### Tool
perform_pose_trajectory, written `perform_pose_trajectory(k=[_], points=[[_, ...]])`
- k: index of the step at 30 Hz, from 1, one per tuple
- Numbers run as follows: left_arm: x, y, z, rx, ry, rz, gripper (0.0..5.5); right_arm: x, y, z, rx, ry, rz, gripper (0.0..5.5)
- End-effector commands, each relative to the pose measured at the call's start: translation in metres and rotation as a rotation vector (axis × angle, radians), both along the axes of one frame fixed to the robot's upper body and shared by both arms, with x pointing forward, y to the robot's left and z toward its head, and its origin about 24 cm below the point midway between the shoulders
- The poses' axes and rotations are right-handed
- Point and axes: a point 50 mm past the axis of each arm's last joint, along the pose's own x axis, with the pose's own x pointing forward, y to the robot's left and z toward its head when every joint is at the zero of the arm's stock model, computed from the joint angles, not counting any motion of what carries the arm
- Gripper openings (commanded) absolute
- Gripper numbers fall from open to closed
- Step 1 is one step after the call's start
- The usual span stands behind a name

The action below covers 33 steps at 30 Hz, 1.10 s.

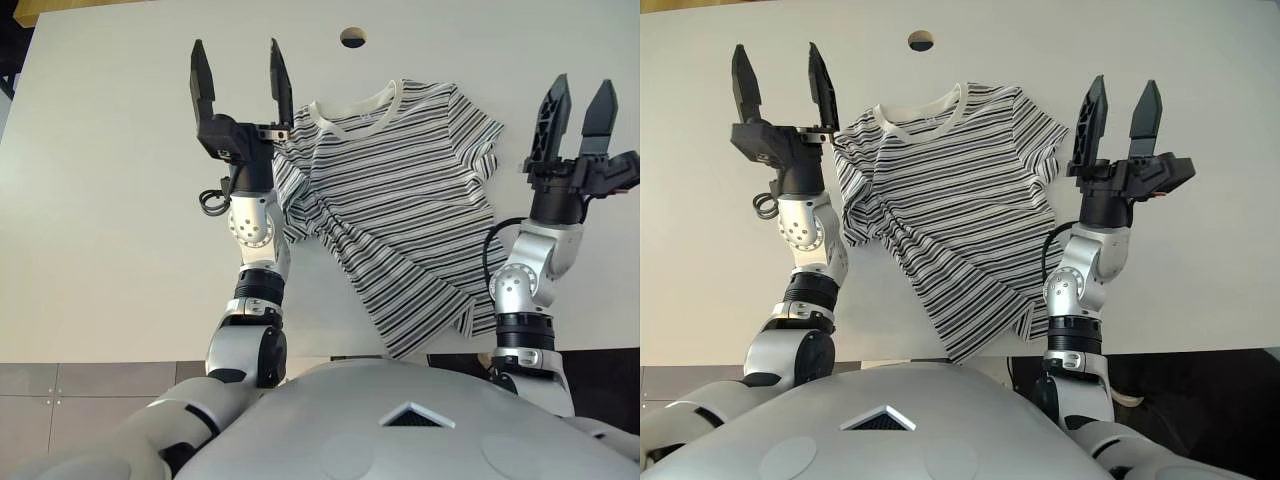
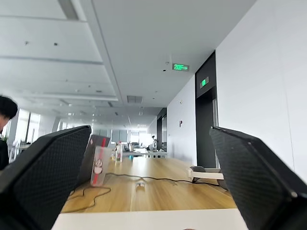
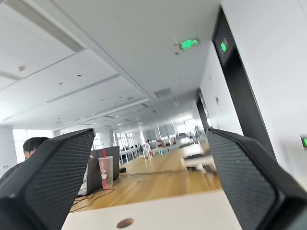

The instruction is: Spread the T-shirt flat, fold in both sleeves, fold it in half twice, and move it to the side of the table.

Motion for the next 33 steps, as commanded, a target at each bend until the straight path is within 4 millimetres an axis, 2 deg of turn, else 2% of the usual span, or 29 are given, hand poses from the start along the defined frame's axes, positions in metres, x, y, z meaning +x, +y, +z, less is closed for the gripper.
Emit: perform_pose_trajectory(k=[1,4,9,16,20,33], points=[[0.001,0.002,0.001,-0.001,-0.005,0.035,4.61,-0.013,0.021,0.015,-0.216,-0.138,-0.073,4.29],[0.0,-0.002,0.0,0.013,-0.004,0.03,4.61,-0.018,0.035,0.016,-0.327,-0.186,-0.107,4.29],[0.0,-0.008,-0.004,0.04,0.014,0.022,4.61,-0.015,0.042,0.009,-0.341,-0.162,-0.117,4.29],[0.009,-0.022,-0.012,0.066,0.062,-0.025,4.61,0.003,0.035,-0.007,-0.357,-0.095,-0.197,4.29],[0.014,-0.021,-0.013,0.074,0.075,-0.02,4.61,0.011,0.036,-0.012,-0.359,-0.082,-0.199,4.29],[0.015,-0.025,-0.015,0.097,0.072,-0.026,4.61,0.013,0.037,-0.016,-0.375,-0.083,-0.207,4.29]])
